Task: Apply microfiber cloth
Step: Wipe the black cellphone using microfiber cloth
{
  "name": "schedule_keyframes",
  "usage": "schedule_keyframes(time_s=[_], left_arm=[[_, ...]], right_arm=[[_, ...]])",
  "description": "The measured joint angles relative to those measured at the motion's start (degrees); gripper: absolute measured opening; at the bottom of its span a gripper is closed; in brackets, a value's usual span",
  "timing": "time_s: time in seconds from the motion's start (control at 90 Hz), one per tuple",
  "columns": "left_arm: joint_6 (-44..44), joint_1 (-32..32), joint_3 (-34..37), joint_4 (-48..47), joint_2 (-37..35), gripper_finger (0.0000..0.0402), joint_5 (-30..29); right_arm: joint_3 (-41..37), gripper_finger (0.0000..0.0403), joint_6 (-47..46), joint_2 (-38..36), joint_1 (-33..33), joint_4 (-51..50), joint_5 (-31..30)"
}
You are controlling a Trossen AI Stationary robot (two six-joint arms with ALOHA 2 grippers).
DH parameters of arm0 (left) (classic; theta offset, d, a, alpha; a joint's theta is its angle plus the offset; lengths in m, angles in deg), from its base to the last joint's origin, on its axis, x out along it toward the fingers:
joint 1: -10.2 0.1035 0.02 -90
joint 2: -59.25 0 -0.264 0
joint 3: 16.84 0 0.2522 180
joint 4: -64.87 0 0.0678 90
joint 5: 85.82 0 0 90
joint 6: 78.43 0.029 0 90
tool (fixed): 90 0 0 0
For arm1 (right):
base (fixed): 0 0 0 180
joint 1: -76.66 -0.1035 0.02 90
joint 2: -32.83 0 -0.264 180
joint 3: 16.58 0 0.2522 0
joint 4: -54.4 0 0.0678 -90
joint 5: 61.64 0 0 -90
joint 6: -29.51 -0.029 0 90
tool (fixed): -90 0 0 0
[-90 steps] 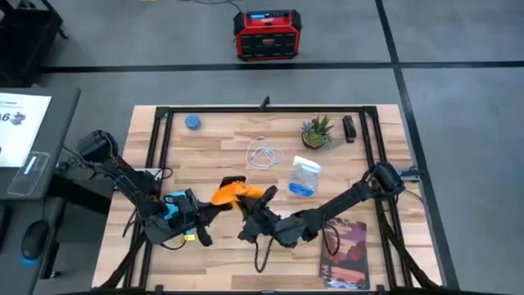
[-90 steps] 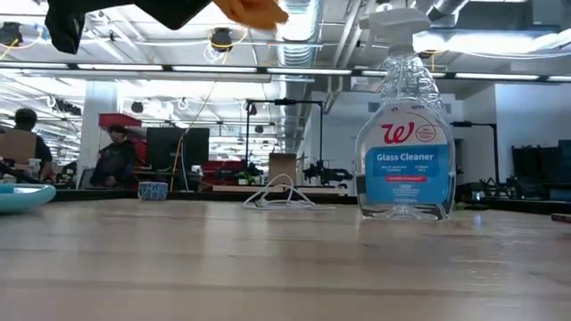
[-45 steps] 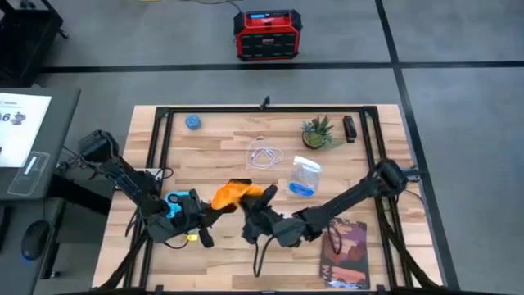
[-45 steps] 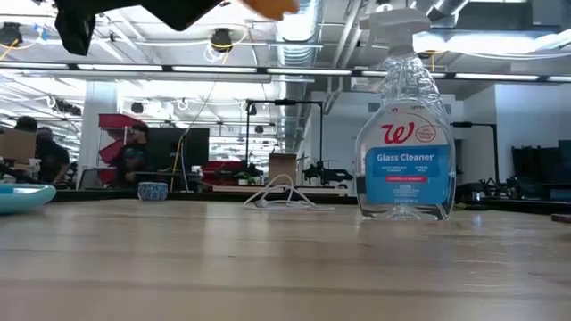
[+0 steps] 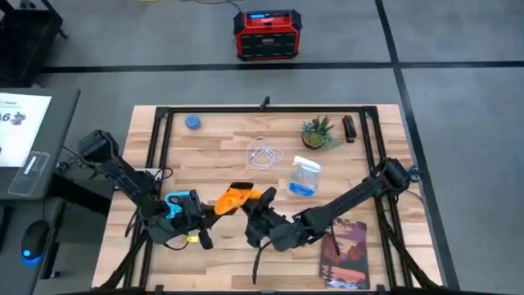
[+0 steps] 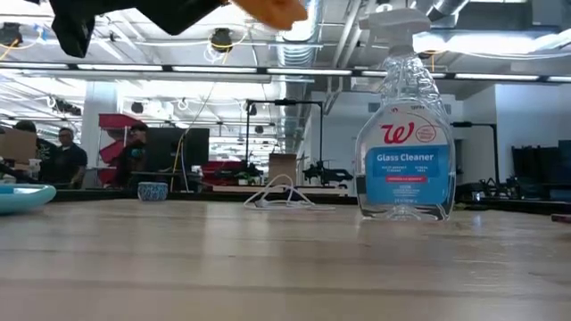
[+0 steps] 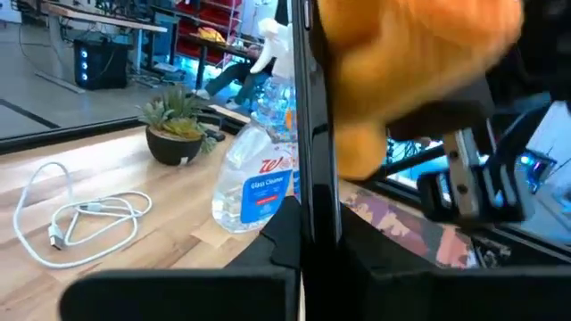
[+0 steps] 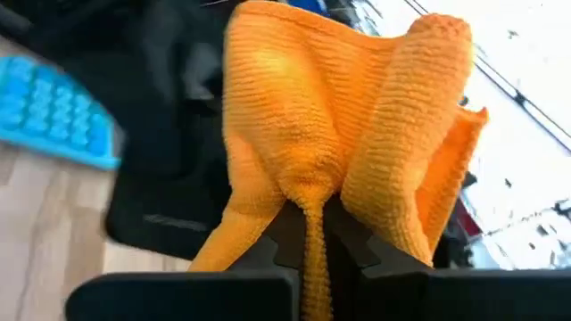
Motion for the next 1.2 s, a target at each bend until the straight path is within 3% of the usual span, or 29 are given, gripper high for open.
schedule_keyframes(time_s=[0.078, 0.178, 0.233, 0.289, 0.411, 0.478, 0.556, 0.689, 0.767, 0.844, 0.956, 1.011, 1.078, 1.2], left_arm=[[0.0, -0.1, 0.0, -0.3, 0.0, 0.0006, 0.2], [0.3, -0.1, 0.0, -0.9, 0.0, 0.0006, 1.9], [0.3, -0.1, 0.0, -0.9, 0.0, 0.0006, 2.1], [0.2, 0.0, 0.0, -1.0, 0.1, 0.0006, 1.7], [-0.3, 0.1, 0.0, 0.0, -0.1, 0.0006, -0.5], [-0.4, 0.3, 0.0, 0.1, -0.1, 0.0006, -0.5], [-0.7, 0.4, 0.0, 0.0, -0.1, 0.0006, -0.5], [-0.3, 0.3, 0.0, -0.7, 0.0, 0.0006, 2.2], [-0.2, 0.3, 0.0, -0.8, 0.0, 0.0006, 2.5], [-0.2, 0.3, 0.1, -1.1, 0.1, 0.0006, 1.8], [-0.4, 0.4, 0.0, 0.1, -0.1, 0.0006, -0.2], [-0.6, 0.5, 0.0, 0.1, -0.1, 0.0006, -0.9], [-0.6, 0.8, 0.0, 0.0, -0.1, 0.0006, -1.4], [0.8, 0.9, 0.0, 2.2, 0.0, 0.0006, -0.6]], right_arm=[[0.0, 0.0001, -4.7, -0.6, 0.4, -2.2, 6.2], [0.0, 0.0001, -10.7, -0.7, 1.4, -7.1, 19.8], [0.0, 0.0001, -12.9, -0.5, 1.9, -10.0, 23.3], [0.0, 0.0001, -14.2, -0.4, 2.1, -11.4, 21.8], [0.0, 0.0001, -14.1, -1.9, 1.1, -10.8, 3.3], [0.0, 0.0001, -14.2, -3.3, 1.0, -10.3, -1.2], [0.0, 0.0001, -15.2, -3.9, 1.2, -10.4, 1.8], [0.1, 0.0001, -18.3, -2.5, 1.7, -10.1, 18.3], [0.0, 0.0001, -18.4, -0.9, 2.0, -11.5, 23.7], [0.0, 0.0001, -18.5, 0.0, 2.0, -11.6, 21.4], [0.0, 0.0001, -18.5, 0.0, 1.4, -8.9, 7.0], [0.0, 0.0001, -18.2, -0.3, 1.3, -7.8, 3.1], [0.0, 0.0001, -18.2, -0.5, 1.4, -7.2, 4.2], [0.0, 0.0001, -19.3, -0.1, 1.8, -7.2, 13.1]])
